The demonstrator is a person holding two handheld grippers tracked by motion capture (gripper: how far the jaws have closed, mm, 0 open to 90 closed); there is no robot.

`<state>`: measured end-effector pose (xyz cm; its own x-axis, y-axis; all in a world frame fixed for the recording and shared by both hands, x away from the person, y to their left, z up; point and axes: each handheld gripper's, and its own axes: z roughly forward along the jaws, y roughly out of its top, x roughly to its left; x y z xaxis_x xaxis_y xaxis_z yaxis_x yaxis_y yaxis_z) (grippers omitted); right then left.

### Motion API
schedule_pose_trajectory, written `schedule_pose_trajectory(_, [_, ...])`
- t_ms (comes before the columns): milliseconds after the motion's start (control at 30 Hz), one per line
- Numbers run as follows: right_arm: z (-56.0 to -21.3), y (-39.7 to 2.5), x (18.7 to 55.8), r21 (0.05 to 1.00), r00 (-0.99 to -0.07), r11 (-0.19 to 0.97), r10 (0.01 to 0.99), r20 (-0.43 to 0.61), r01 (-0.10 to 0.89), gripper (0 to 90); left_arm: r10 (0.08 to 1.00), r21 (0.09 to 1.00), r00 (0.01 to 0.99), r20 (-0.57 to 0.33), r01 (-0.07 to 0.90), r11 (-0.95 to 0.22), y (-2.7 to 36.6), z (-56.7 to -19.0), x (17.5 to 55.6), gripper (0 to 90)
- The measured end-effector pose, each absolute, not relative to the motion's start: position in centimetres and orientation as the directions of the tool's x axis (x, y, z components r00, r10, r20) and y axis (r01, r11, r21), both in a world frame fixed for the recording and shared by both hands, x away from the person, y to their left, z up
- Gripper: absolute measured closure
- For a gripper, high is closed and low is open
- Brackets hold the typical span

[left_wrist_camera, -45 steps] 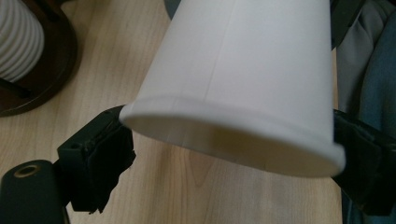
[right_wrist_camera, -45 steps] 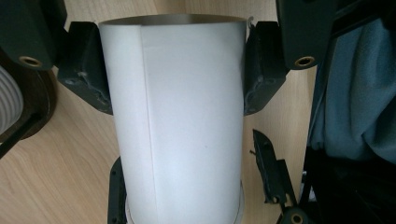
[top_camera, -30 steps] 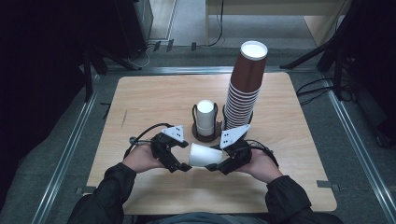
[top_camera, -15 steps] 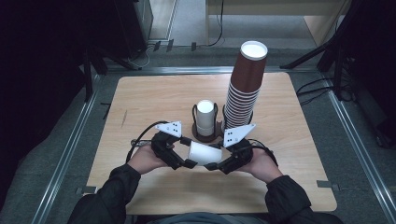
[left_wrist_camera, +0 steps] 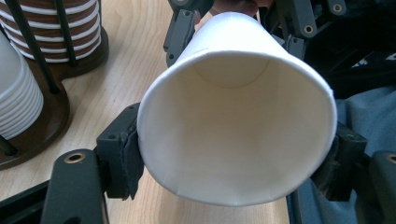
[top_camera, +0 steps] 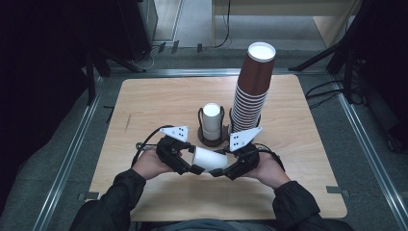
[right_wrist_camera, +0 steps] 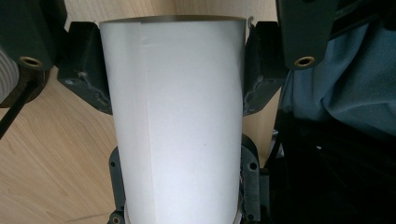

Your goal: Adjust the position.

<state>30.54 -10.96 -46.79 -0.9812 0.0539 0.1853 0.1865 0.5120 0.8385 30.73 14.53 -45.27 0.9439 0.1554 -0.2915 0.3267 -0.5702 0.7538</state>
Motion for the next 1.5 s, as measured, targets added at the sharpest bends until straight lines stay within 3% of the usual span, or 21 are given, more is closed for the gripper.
schedule_pose_trajectory(167, [-46.7,-11.0,30.5,0.84,-0.98,0.507,0.051,0.193,0.192,33.0,0.154,0.748,0.945,-0.288,0.322,-0.581,14.5,-45.2,30.6,26.8])
schedule_pose_trajectory(267, [-47.1,-10.7,30.7,0.803,-0.966,0.54,0.087,0.244,0.251,20.0,0.156,0.74,0.946,-0.285,0.32,-0.592,14.5,-45.1,30.6,26.8])
schedule_pose_trajectory(733, [-47.9,-10.6,30.9,0.745,-0.969,0.62,0.148,0.198,0.247,22.2,0.237,0.648,0.938,-0.253,0.346,-0.679,15.1,-45.0,31.1,26.8])
schedule_pose_trajectory(1333, [-48.9,-9.9,30.9,0.687,-0.976,0.693,0.163,0.141,0.216,23.3,0.258,0.491,0.954,-0.152,0.3,-0.818,12.6,-46.4,31.0,26.7])
schedule_pose_trajectory(1500, [-49.2,-9.5,30.7,0.671,-0.978,0.71,0.156,0.142,0.211,23.3,0.25,0.485,0.955,-0.157,0.295,-0.823,12.1,-46.3,30.9,26.7])
